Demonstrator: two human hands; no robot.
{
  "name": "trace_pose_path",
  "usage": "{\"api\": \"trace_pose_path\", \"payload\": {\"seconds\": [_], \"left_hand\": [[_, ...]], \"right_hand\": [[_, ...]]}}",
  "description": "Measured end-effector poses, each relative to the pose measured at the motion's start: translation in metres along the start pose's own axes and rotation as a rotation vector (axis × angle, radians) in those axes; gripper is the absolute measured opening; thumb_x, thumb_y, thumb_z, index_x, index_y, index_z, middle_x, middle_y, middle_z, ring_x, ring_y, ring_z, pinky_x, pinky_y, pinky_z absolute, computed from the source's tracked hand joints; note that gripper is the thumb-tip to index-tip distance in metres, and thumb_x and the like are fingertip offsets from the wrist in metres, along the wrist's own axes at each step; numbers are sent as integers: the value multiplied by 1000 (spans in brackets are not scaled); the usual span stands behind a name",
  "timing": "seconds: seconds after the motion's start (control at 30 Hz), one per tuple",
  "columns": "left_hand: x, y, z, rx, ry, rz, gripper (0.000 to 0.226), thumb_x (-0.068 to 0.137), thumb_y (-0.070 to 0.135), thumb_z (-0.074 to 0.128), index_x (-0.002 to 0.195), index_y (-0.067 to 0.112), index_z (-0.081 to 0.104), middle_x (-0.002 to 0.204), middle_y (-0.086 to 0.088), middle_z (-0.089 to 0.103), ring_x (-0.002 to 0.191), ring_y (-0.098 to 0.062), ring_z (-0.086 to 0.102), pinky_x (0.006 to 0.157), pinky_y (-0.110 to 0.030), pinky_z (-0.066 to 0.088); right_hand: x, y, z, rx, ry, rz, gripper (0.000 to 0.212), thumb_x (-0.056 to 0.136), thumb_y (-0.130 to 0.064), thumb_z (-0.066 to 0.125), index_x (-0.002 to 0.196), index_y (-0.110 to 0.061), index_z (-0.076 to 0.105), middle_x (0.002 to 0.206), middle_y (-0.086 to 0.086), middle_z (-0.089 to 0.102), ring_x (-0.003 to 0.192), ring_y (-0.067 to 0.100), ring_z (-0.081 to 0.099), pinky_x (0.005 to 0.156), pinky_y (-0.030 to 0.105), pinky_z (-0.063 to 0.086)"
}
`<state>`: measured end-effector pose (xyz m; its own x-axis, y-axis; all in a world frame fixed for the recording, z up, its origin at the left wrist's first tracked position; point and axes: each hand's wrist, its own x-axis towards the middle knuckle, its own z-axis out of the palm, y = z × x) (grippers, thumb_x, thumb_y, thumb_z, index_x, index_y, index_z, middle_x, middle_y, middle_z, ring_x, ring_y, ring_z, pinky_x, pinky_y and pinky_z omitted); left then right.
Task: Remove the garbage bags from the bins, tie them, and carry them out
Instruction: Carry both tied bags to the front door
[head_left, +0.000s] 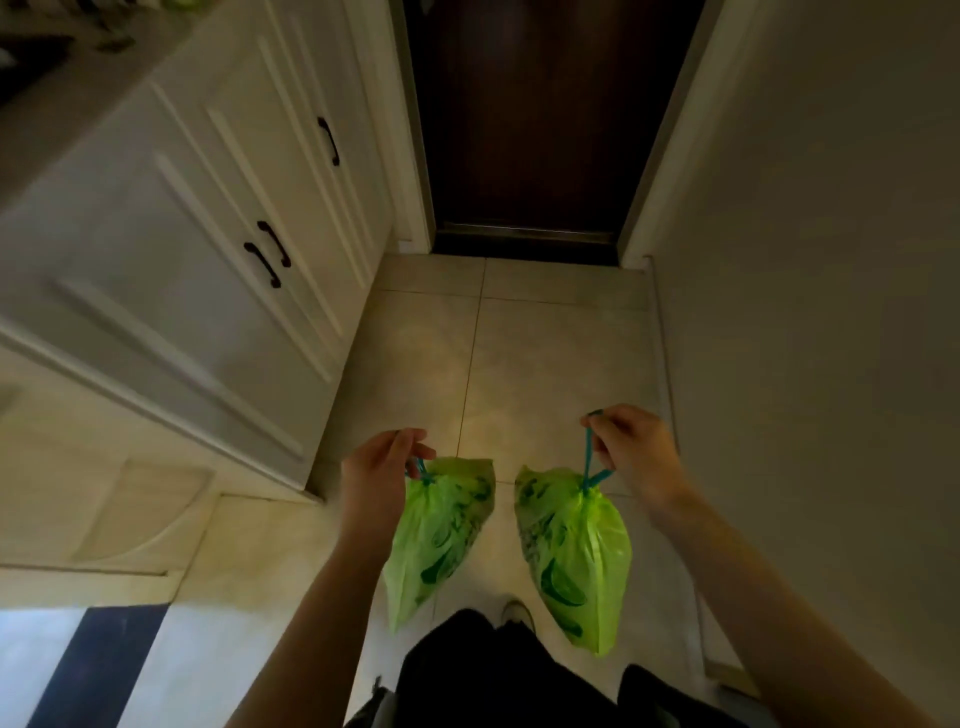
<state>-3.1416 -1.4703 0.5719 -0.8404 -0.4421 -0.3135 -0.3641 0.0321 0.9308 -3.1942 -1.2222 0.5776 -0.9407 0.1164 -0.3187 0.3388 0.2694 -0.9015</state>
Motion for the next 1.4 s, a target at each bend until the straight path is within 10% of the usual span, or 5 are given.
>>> {"api": "trace_pose_path", "payload": {"seconds": [0.6,0.83,1.4], "left_hand": [[337,133,121,57,-182,11,22,95,14,51,89,16,73,71,1,72,67,-8,65,68,-20,52],[459,176,154,23,-92,-3,23,92,11,55,76,20,70,67,2,69,67,-12,64,68,-22,51],[725,262,214,112,174,-60,19,92,13,54,87,6,71,79,-2,71,76,-11,63,67,-21,43]], "right_hand": [[351,-137,37,-126,32,-9,18,89,-5,56,77,-2,69,56,3,59,53,20,51,55,28,43],[468,-191,56,-63,36,1,19,90,-2,53,78,1,68,60,8,60,43,-2,54,52,10,47],[782,-302,146,-231,-278,-7,17,91,-17,60,75,-14,65,70,0,68,73,19,69,80,43,57]]}}
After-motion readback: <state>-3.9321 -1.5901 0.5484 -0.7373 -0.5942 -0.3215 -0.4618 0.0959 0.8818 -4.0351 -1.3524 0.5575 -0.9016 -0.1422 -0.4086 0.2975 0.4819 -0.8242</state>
